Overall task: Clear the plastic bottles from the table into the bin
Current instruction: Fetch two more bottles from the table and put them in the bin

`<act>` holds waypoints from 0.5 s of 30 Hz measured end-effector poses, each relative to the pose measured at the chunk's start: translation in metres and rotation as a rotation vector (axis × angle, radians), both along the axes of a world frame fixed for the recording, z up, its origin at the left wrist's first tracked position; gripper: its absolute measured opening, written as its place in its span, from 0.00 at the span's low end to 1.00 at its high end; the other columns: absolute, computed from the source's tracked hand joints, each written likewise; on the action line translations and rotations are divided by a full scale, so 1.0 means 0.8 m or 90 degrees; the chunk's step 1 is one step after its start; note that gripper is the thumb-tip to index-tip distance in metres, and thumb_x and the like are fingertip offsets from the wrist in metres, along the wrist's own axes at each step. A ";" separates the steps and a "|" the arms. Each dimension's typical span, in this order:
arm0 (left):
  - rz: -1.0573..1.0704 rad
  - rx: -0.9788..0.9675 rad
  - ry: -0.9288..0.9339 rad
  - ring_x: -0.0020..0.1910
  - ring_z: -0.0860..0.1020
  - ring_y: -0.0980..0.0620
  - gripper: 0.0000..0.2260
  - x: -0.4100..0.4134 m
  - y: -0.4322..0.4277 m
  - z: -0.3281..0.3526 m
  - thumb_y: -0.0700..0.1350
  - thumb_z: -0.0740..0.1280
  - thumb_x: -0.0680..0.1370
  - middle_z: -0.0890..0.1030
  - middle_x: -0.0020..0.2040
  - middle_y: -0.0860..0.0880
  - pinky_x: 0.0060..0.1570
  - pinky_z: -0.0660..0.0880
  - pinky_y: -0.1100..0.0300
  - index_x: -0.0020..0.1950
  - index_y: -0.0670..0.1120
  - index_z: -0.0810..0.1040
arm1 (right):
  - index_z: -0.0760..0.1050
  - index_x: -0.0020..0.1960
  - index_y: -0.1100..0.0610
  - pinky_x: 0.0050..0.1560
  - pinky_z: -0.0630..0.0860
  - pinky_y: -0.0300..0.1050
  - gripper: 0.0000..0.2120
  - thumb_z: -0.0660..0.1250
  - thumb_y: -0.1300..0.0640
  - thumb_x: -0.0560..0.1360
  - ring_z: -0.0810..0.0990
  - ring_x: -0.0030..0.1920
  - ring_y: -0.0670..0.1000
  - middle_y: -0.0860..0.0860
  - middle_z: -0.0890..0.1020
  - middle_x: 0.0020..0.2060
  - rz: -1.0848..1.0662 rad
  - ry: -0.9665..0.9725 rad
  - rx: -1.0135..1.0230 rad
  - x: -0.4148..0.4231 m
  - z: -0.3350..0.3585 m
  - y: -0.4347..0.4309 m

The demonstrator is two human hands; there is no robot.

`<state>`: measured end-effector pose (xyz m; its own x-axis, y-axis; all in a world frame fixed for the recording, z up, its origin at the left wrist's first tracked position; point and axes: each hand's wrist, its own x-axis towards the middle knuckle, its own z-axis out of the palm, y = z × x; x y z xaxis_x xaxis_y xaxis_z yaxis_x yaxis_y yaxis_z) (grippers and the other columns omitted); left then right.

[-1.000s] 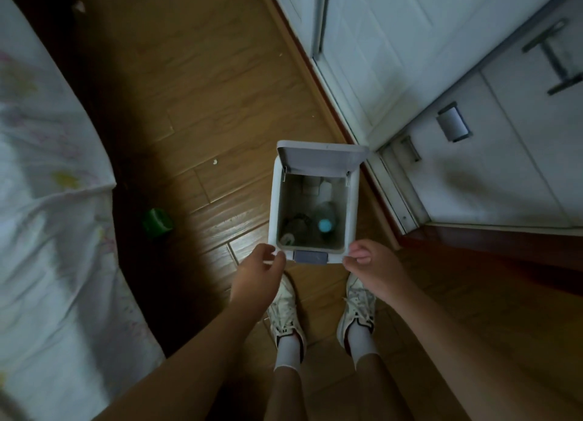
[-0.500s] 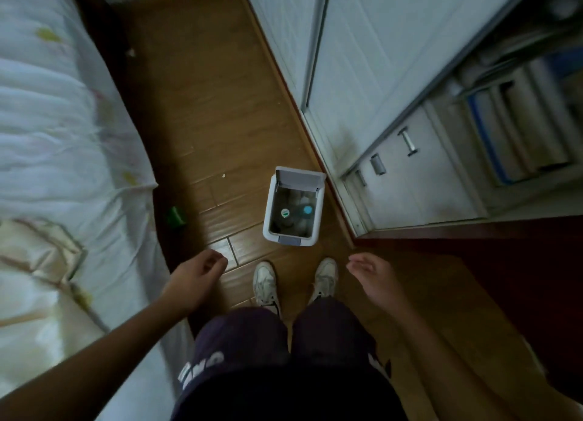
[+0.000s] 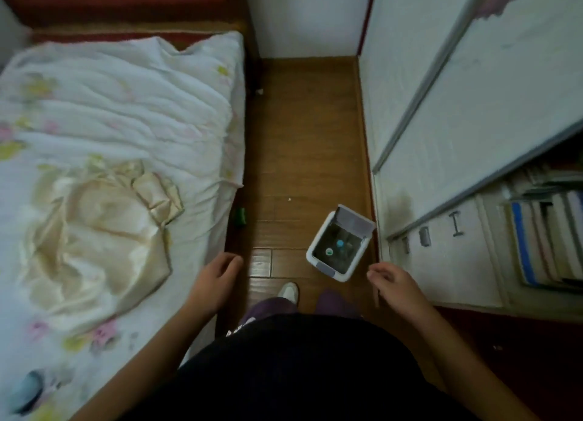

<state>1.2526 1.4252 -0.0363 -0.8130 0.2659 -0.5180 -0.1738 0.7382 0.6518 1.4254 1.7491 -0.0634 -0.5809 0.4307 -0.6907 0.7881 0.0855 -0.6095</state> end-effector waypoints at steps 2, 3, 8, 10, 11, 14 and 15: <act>0.087 -0.024 0.008 0.49 0.82 0.48 0.08 0.039 -0.025 -0.001 0.55 0.61 0.83 0.83 0.48 0.49 0.53 0.77 0.51 0.49 0.56 0.78 | 0.78 0.57 0.45 0.44 0.73 0.40 0.08 0.67 0.48 0.79 0.78 0.50 0.41 0.42 0.81 0.51 0.080 -0.004 -0.004 -0.024 -0.001 0.007; 0.133 -0.036 0.007 0.49 0.82 0.47 0.09 0.062 -0.039 -0.002 0.55 0.61 0.84 0.83 0.49 0.48 0.54 0.77 0.50 0.49 0.55 0.78 | 0.78 0.56 0.45 0.42 0.72 0.38 0.07 0.67 0.47 0.78 0.77 0.49 0.40 0.42 0.81 0.51 0.123 -0.006 -0.001 -0.034 -0.001 0.007; 0.373 -0.040 -0.027 0.52 0.81 0.47 0.11 0.206 -0.093 -0.001 0.57 0.58 0.84 0.82 0.52 0.48 0.57 0.75 0.48 0.54 0.55 0.77 | 0.77 0.55 0.44 0.45 0.75 0.41 0.07 0.67 0.46 0.78 0.79 0.51 0.43 0.42 0.81 0.50 0.395 -0.020 -0.027 -0.080 0.002 -0.033; 0.473 -0.046 -0.046 0.53 0.80 0.47 0.13 0.269 -0.106 -0.001 0.58 0.58 0.84 0.82 0.52 0.49 0.55 0.74 0.51 0.56 0.53 0.77 | 0.78 0.58 0.47 0.45 0.74 0.39 0.10 0.67 0.47 0.79 0.78 0.52 0.42 0.43 0.81 0.52 0.506 -0.022 -0.052 -0.094 0.007 -0.067; 0.526 -0.041 -0.044 0.53 0.80 0.47 0.14 0.302 -0.113 -0.002 0.58 0.58 0.84 0.82 0.52 0.49 0.54 0.73 0.51 0.57 0.52 0.77 | 0.78 0.59 0.48 0.44 0.73 0.37 0.10 0.67 0.47 0.79 0.77 0.52 0.41 0.43 0.80 0.52 0.560 -0.018 -0.062 -0.098 0.009 -0.089; 0.700 -0.011 -0.023 0.55 0.80 0.50 0.14 0.407 -0.128 -0.003 0.58 0.60 0.83 0.82 0.53 0.52 0.53 0.73 0.53 0.58 0.51 0.78 | 0.77 0.59 0.47 0.45 0.73 0.36 0.10 0.67 0.48 0.79 0.77 0.52 0.41 0.43 0.80 0.53 0.742 0.003 -0.064 -0.094 0.019 -0.164; 0.759 -0.003 -0.025 0.54 0.80 0.51 0.14 0.443 -0.131 -0.004 0.59 0.60 0.83 0.82 0.53 0.53 0.53 0.73 0.53 0.57 0.52 0.79 | 0.77 0.59 0.47 0.45 0.74 0.37 0.09 0.66 0.49 0.79 0.77 0.52 0.41 0.43 0.80 0.52 0.802 0.011 -0.061 -0.088 0.023 -0.191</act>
<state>1.6071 1.3205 -0.0393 -0.5301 -0.6479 -0.5470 -0.7716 0.1010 0.6281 1.3549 1.5961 -0.0449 -0.5602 -0.4780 -0.6765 0.1849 0.7240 -0.6646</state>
